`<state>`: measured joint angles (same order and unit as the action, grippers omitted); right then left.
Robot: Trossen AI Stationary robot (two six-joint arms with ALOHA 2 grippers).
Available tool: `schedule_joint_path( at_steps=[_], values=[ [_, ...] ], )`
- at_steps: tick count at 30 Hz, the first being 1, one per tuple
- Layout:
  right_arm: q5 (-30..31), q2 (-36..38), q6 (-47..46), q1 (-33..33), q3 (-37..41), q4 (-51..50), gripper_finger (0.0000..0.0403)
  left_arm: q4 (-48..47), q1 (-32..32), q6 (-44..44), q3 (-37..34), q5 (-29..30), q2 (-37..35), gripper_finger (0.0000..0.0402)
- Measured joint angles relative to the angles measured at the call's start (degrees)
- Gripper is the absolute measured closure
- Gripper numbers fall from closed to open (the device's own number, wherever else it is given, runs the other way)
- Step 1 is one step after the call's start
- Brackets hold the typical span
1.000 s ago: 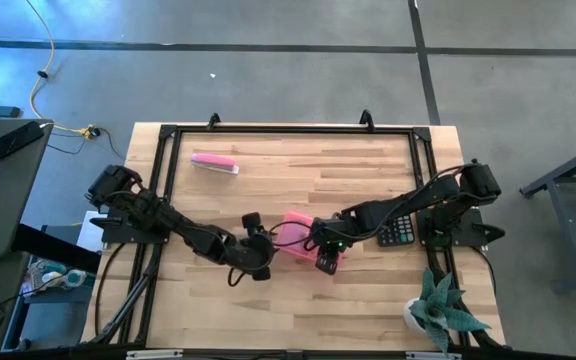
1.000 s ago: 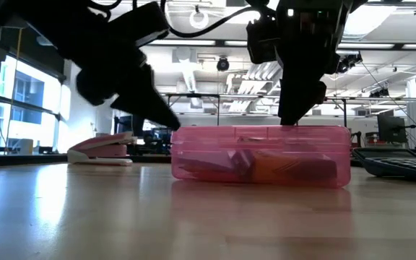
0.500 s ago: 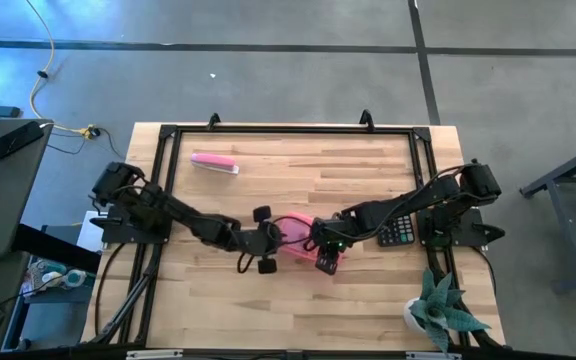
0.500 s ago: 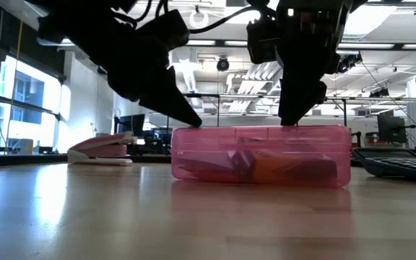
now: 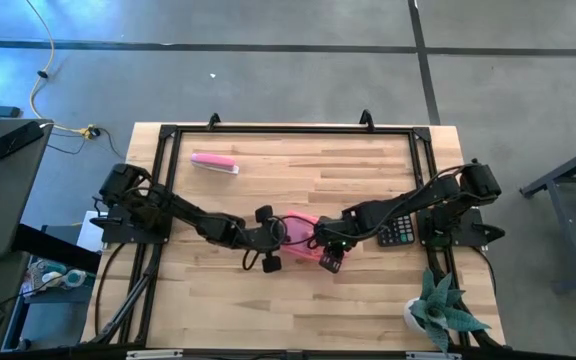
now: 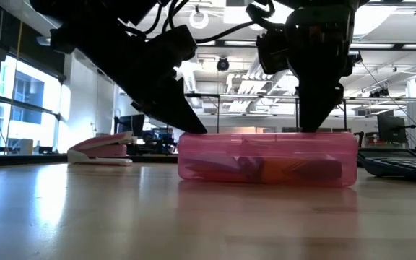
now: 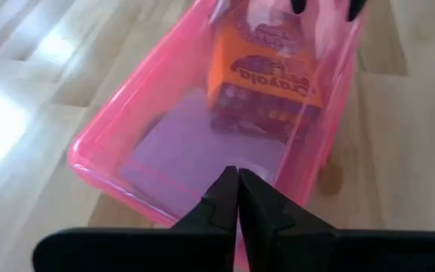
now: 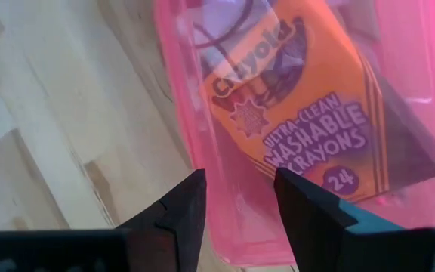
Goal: Pack school essentials
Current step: Close the supply box
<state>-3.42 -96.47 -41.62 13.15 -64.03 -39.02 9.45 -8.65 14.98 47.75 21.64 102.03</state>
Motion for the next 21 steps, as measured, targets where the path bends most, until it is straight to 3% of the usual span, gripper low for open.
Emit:
schedule_joint_path(
  at_steps=[21],
  values=[
    [1.9,-1.4,1.6,-2.3,-0.1,-2.6,0.0252,0.6,-2.7,6.5,-0.2,-3.0,0.0,0.0401]
  ],
)
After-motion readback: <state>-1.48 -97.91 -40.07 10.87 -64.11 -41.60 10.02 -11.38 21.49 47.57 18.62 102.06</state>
